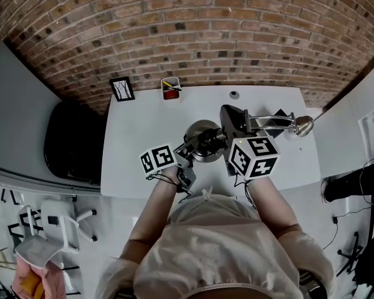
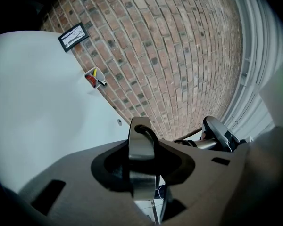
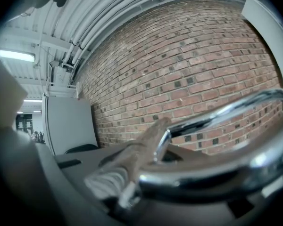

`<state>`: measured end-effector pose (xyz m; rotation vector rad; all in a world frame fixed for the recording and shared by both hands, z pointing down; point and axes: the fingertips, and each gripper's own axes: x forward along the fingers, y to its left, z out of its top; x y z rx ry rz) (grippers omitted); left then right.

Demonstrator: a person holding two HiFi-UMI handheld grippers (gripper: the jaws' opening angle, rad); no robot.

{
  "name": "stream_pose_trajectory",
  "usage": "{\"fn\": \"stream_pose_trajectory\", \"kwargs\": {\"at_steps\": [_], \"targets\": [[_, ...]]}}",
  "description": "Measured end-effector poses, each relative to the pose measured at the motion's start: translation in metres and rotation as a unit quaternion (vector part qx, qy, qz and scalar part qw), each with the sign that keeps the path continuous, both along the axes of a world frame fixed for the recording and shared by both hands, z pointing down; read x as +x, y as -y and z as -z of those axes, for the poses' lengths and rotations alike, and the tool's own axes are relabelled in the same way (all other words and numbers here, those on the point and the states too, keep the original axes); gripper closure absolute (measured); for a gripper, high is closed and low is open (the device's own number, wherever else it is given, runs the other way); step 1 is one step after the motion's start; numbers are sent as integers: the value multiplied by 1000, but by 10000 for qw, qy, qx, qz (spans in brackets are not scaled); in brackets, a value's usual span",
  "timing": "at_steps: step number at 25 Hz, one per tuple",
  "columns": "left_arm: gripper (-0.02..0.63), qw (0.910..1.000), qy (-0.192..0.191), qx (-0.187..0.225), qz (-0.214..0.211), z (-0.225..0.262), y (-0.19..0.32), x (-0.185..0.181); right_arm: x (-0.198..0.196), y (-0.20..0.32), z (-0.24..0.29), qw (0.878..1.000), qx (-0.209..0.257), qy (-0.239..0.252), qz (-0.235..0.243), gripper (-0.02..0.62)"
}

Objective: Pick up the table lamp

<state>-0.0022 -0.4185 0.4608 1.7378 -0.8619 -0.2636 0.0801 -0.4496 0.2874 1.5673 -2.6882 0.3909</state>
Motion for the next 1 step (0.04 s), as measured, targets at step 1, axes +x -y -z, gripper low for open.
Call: {"fn": "stream_pose_trajectory", "kwargs": {"at_steps": [1], "targets": [[468, 10000, 3, 2, 1, 0, 0, -1, -1, 0, 0, 10000, 9, -13, 4, 568]]}}
